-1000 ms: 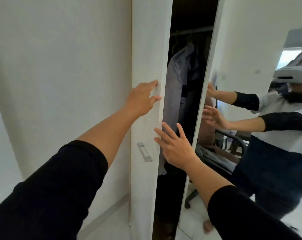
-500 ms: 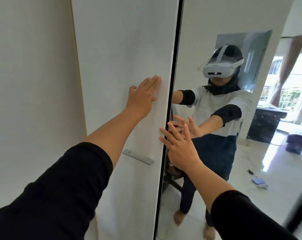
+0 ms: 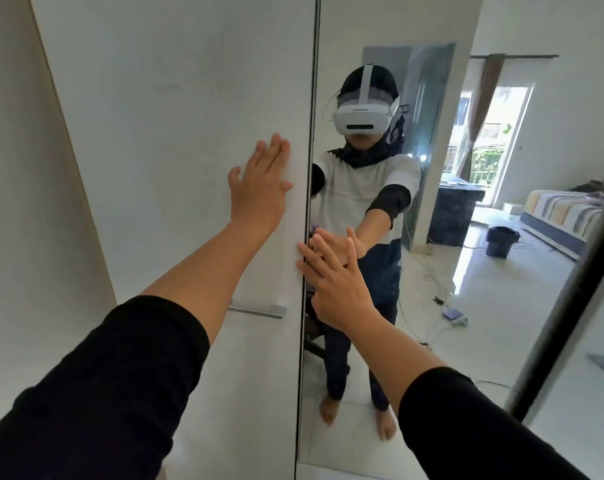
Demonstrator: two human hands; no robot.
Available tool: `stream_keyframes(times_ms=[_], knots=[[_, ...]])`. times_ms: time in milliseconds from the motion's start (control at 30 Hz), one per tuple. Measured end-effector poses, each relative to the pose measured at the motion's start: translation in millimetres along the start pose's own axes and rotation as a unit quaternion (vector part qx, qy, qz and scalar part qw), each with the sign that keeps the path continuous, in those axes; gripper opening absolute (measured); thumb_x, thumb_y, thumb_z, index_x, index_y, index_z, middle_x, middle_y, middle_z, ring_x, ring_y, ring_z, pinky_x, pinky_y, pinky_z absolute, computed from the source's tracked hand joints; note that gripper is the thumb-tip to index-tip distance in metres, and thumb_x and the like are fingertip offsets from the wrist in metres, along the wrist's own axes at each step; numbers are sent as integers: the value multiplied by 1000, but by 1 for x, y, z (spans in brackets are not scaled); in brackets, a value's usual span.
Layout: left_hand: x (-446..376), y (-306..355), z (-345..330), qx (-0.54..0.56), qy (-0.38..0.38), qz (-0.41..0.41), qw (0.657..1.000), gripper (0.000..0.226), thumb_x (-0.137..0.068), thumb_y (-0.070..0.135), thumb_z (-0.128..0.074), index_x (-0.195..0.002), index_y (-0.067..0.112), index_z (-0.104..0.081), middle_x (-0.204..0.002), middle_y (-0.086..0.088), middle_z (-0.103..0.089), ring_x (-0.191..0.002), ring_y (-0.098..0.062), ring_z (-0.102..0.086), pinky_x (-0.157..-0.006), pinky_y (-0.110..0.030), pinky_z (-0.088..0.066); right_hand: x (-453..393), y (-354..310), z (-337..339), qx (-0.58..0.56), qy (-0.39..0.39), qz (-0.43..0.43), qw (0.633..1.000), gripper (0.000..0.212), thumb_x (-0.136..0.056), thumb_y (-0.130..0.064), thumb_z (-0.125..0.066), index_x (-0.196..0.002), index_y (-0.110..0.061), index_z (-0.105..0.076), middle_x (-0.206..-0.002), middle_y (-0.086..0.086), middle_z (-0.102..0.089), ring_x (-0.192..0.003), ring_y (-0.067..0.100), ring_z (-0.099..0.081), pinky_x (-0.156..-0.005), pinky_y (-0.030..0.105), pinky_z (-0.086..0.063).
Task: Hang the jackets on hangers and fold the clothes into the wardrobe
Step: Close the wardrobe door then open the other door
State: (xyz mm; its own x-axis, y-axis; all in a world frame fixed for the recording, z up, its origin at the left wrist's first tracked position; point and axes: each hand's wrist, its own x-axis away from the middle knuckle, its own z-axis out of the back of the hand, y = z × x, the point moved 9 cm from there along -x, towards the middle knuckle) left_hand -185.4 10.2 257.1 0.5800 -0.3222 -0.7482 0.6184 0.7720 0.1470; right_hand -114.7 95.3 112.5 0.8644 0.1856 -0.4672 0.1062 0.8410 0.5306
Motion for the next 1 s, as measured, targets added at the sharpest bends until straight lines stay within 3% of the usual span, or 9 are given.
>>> stream_keyframes(times_ms=[67,167,333,533,733,833,933,1000], knots=[[5,10,5,25,27,-2,999,57,-98,28,-43,-149,22,-19,-158,4,-16,-146,-14,-9,-110,-44,-18,18,11,2,10,-4,-18,1000,60,-87,-33,-48,-145,-23,-33,-156,3,-22,-147,28,-4,-99,56,35],[23,50,1,56,49,-78,994,56,-96,30,-45,-148,23,-24,-155,4,-26,-145,-15,-14,-108,-45,-22,61,44,-3,18,-10,-65,998,64,-72,-27,-64,-134,-21,-51,-146,6,-43,-141,28,-28,-110,59,10],[33,163,-25,86,-14,-206,975,65,-94,36,-48,-150,26,-14,-158,7,-13,-146,-12,-6,-112,-44,-15,149,128,-2,56,-44,-168,983,64,-70,-21,-67,-132,-18,-52,-143,7,-47,-139,30,-33,-109,63,-2],[36,301,-23,125,-20,-300,945,65,-94,38,-46,-149,26,-13,-158,5,-12,-146,-13,-7,-114,-42,-13,247,206,4,89,-80,-244,962,69,-65,-22,-73,-131,-13,-54,-136,10,-53,-136,33,-37,-107,65,-6],[37,395,-37,143,-49,-326,933,68,-95,39,-46,-150,27,-6,-159,7,-6,-146,-12,-2,-116,-41,-7,294,256,4,118,-87,-257,955,66,-67,-25,-71,-130,-13,-56,-136,6,-54,-136,30,-38,-106,65,-9],[32,424,-50,109,-57,-336,934,71,-96,45,-40,-150,24,1,-159,6,2,-146,-13,3,-117,-42,-7,298,274,-5,121,-85,-248,957,71,-62,-26,-74,-130,-14,-57,-135,4,-55,-135,29,-40,-106,66,-20],[26,448,-65,73,-69,-346,933,74,-95,49,-37,-150,20,3,-159,4,4,-146,-14,7,-118,-43,-5,297,284,-22,108,-96,-235,961,72,-60,-33,-76,-128,-16,-59,-134,1,-57,-129,28,-47,-98,57,-40],[23,457,-74,55,-70,-343,935,74,-95,49,-37,-150,19,2,-159,4,4,-146,-15,9,-117,-42,-4,294,289,-33,112,-108,-224,962,71,-65,-38,-73,-131,-18,-55,-138,-1,-52,-129,27,-46,-96,52,-40]])
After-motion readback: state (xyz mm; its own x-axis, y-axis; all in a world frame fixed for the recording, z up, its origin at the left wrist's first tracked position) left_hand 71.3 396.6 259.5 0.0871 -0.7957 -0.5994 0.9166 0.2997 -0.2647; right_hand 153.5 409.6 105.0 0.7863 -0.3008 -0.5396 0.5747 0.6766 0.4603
